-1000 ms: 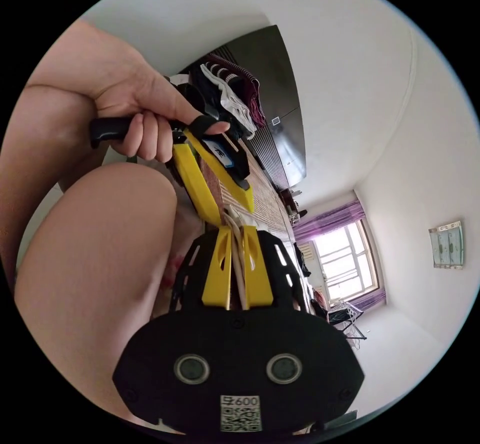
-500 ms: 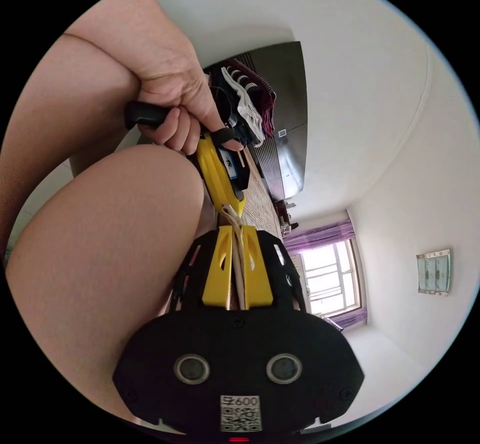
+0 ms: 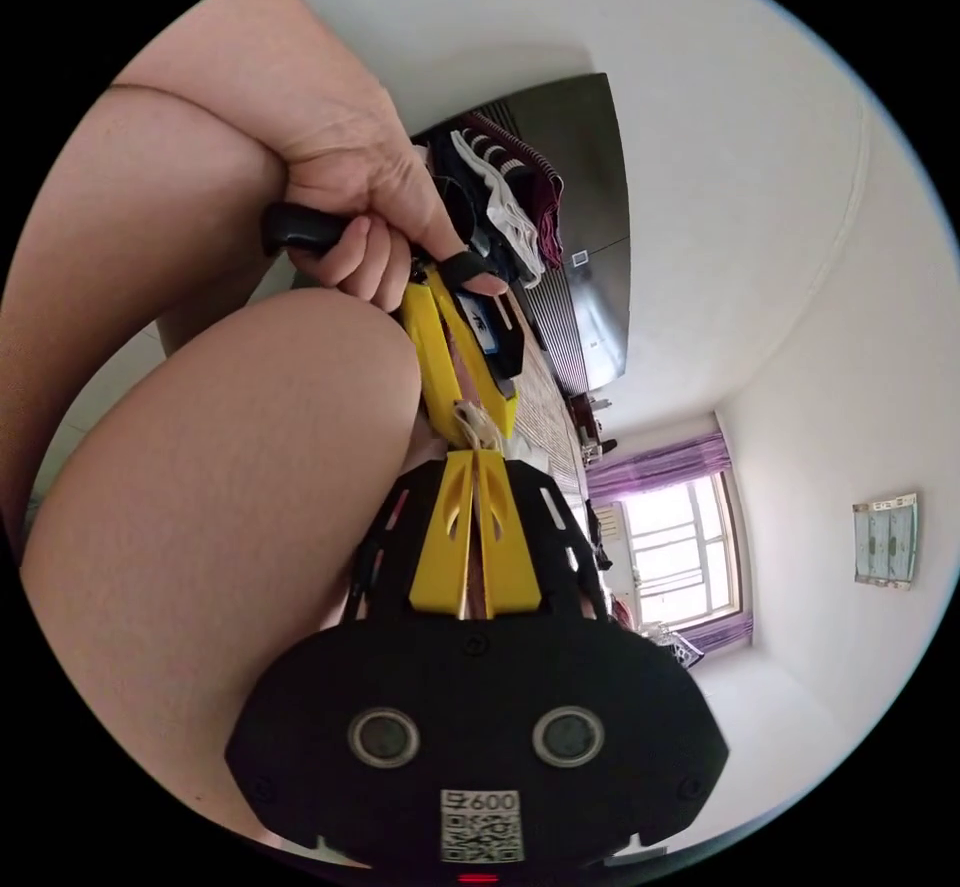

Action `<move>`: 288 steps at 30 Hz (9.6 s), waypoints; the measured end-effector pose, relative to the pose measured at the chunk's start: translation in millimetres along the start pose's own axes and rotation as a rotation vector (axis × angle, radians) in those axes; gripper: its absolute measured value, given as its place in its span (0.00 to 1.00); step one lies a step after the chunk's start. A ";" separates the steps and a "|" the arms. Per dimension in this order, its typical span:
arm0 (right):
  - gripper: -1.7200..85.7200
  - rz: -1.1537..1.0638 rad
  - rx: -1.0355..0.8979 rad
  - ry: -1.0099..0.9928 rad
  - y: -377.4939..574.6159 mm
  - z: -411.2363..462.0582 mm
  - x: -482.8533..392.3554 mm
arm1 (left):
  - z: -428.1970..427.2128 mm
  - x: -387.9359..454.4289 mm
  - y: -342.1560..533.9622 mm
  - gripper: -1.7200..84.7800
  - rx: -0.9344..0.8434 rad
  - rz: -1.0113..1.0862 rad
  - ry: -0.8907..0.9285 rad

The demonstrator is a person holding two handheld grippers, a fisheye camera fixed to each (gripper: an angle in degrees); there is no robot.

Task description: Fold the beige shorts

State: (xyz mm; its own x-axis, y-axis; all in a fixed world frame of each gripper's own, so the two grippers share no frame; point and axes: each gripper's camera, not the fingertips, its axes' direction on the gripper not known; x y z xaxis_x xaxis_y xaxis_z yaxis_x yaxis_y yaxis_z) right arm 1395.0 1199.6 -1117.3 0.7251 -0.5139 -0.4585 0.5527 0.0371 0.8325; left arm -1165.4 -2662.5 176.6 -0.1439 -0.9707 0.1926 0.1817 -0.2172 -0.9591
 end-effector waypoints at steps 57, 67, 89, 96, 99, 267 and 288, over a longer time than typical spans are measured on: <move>0.02 0.062 -0.109 0.007 -142.8 283.7 181.1 | -87.7 -6.2 47.8 0.04 0.126 0.046 0.014; 0.01 0.299 -0.257 -0.162 -119.9 393.6 325.1 | -118.6 -33.5 59.2 0.04 0.172 0.069 0.036; 0.01 -0.010 -1.060 0.119 430.3 491.5 503.8 | -144.9 -192.4 101.8 0.05 0.361 -0.017 0.035; 0.01 0.578 -1.404 0.251 672.4 419.9 679.4 | -106.1 -250.5 120.4 0.09 0.377 -0.037 -0.016; 0.01 1.060 -1.088 0.155 679.2 353.4 765.3 | -98.6 -228.1 137.8 0.13 0.459 0.062 -0.163; 0.01 1.929 -0.282 0.086 772.6 285.4 1141.4 | 109.5 -168.2 73.4 0.02 0.611 -0.046 -0.340; 0.01 1.372 0.194 -0.869 -55.7 646.5 873.1 | 90.9 -70.3 112.9 0.09 0.722 0.161 -0.342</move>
State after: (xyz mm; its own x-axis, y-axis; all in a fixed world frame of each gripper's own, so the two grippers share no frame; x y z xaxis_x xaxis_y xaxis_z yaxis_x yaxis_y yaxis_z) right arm 1731.7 194.8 -1362.9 0.1282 -0.4909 0.8617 -0.3796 0.7784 0.5000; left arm -1046.3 -2628.1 73.7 0.2213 -0.9482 0.2281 0.7741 0.0285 -0.6325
